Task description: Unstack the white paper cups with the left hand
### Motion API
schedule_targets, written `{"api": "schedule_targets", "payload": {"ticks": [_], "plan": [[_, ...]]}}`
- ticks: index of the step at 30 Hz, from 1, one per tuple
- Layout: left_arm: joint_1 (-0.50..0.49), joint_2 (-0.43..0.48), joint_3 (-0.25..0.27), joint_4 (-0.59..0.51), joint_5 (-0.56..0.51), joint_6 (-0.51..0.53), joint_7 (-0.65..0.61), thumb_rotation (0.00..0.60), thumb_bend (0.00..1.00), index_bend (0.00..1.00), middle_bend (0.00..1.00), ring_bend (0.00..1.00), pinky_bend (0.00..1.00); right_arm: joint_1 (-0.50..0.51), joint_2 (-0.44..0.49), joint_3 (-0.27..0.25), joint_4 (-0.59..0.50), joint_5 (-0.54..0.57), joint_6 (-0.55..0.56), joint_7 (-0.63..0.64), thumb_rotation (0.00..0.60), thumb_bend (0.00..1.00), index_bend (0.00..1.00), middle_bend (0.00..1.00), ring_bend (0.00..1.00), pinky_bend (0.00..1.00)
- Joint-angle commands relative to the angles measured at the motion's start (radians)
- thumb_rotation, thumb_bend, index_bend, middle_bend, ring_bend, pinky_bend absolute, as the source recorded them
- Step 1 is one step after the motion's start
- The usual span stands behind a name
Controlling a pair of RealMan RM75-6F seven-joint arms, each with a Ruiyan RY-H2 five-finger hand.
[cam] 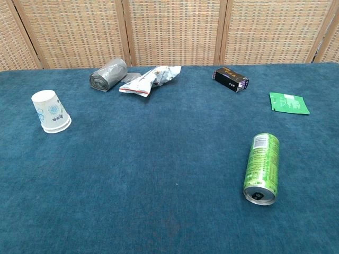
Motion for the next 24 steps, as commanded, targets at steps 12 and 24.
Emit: {"api": "schedule_targets", "payload": {"ticks": [12, 24], "plan": [[-0.288, -0.242, 0.015, 0.266, -0.492, -0.182, 0.312, 0.6, 0.21, 0.2, 0.0, 0.0, 0.0, 0.015, 0.006, 0.013, 0.018, 0.049, -0.052, 0.033, 0.6, 0.0, 0.0, 0.0, 0.0, 0.0], [-0.333, -0.312, 0.048, 0.345, -0.585, -0.218, 0.304, 0.6, 0.21, 0.23, 0.0, 0.0, 0.0, 0.024, 0.005, 0.012, 0.026, 0.06, -0.074, 0.039, 0.6, 0.0, 0.0, 0.0, 0.0, 0.0]]}}
